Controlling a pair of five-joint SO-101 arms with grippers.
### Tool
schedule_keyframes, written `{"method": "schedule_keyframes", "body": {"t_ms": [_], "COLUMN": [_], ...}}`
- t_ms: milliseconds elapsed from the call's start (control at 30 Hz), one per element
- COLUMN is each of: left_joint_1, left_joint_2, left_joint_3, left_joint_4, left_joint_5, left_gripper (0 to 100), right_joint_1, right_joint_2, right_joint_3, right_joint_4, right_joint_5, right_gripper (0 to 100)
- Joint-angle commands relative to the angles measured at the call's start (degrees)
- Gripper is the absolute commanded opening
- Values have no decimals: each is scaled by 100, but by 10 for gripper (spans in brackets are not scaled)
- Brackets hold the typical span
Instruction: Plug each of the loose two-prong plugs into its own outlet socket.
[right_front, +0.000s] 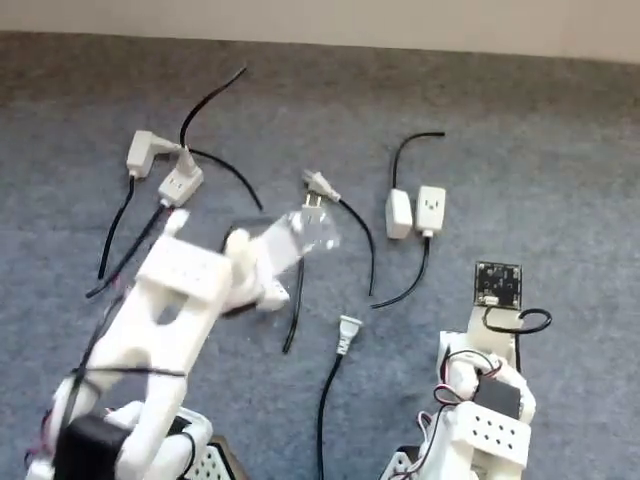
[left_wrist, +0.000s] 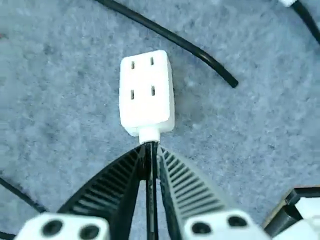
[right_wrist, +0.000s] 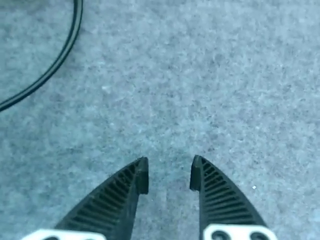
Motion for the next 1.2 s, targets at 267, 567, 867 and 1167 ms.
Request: {"method": "schedule_keyframes", "body": {"t_ms": [267,567,867,1167], "left_joint_1": [-567,-1903,-2264,-2158], "left_joint_2": [-2598,-3908,-3987,-3969], "left_joint_3": [2334,2299,2229,2404], "left_joint_4": [308,993,1020,571], "left_joint_5": [-1204,-1741,-1732,-1714], "left_gripper": [5,62,265,232], "right_joint_1": [-48,-57,-215,-224], "right_joint_2": [-31,-31,-31,-22], "right_joint_3": [-13,-13,4,22], "right_joint_4": [-48,-48,-48,-48], "right_joint_5": [79,79,79,79], "right_gripper": [146,146,146,146]}}
